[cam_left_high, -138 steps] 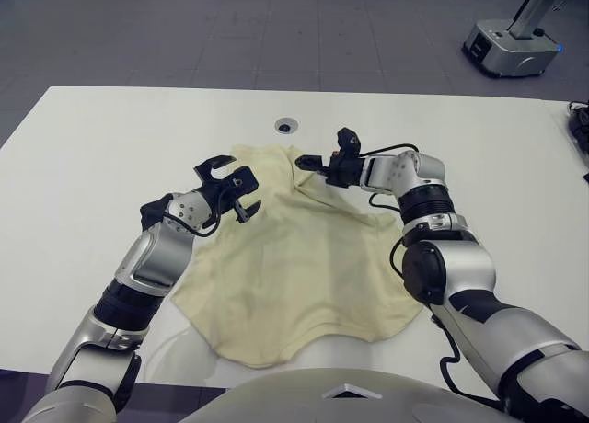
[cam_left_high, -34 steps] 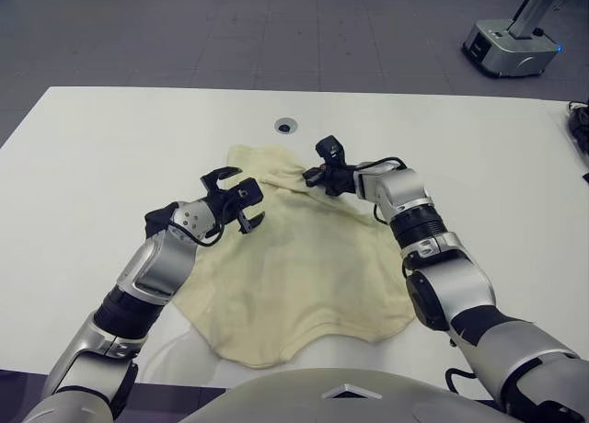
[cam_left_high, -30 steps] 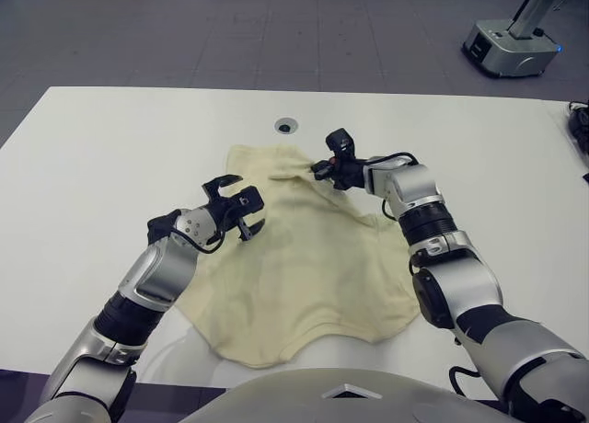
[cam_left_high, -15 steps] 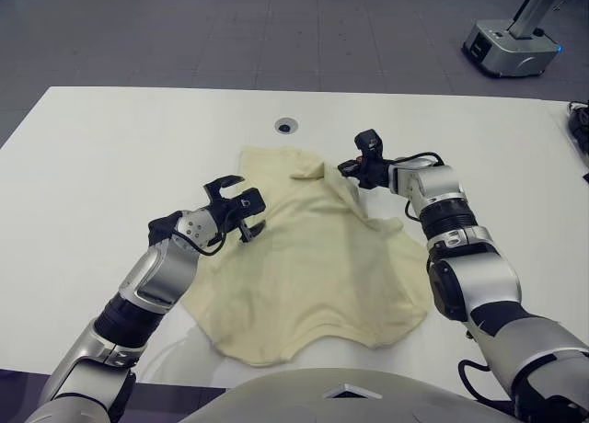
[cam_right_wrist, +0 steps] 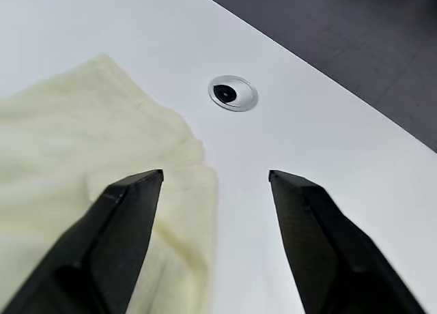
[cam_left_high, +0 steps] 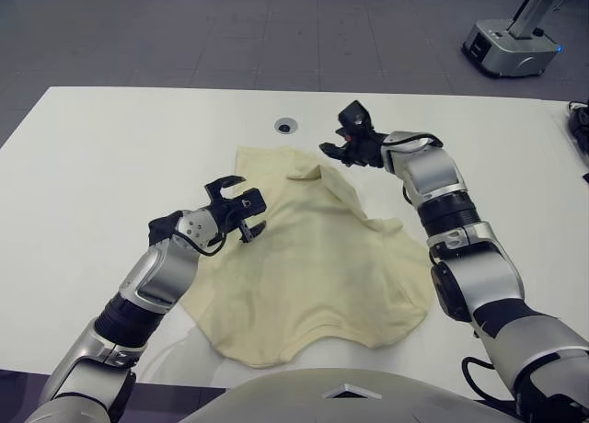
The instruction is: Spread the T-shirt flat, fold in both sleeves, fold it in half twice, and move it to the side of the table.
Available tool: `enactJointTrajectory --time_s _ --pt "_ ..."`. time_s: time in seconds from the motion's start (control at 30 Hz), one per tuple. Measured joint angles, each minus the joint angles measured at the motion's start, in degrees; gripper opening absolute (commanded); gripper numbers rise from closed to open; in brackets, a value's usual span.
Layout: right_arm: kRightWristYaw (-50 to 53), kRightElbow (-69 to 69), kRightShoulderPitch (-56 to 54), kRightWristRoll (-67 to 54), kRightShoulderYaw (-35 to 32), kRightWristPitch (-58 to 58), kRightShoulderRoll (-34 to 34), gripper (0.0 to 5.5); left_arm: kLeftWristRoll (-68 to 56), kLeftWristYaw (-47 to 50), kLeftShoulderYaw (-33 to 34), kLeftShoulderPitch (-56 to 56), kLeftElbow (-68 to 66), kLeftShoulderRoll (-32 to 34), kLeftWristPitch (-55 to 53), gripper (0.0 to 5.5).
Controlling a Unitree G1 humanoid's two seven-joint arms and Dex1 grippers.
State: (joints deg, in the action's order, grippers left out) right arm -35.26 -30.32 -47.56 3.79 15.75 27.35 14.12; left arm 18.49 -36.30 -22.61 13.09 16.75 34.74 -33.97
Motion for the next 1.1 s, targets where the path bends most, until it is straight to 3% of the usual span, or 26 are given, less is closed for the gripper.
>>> enactJointTrajectory --time_s 0.03,0.1,0.4,0.73,0.97,1.1 --pt "-0.2 -0.1 0.2 1.3 1.7 -0.9 -0.2 3.72 0.0 0.0 0.0 0.0 0.0 0.0 0.0 5.40" --pt "-0.5 -1.0 0.3 3.3 4.0 -2.6 -0.6 3.42 0.2 0.0 -0.2 0.1 0.0 -0.1 0.0 5.40" --pt "-3.4 -2.3 1.0 8.6 9.6 -6.1 -0.3 1.81 0.5 0.0 -0.4 0.2 0.0 -0.3 -0.1 5.40" --pt "-6.8 -2.3 1.2 11.8 11.1 -7.1 1.3 0.09 0.5 0.6 -0.5 0.1 0.6 -0.6 -1.2 5.40" --pt "-6.8 -3.1 1.2 12.6 10.7 -7.0 1.4 0.04 0.5 0.6 -0.7 0.1 0.8 -0.9 -1.3 5.40" --pt "-5.3 -5.3 1.0 11.6 6.8 -6.1 2.6 0.04 0.5 0.6 -0.7 0.0 1.0 -0.9 -1.6 5.40"
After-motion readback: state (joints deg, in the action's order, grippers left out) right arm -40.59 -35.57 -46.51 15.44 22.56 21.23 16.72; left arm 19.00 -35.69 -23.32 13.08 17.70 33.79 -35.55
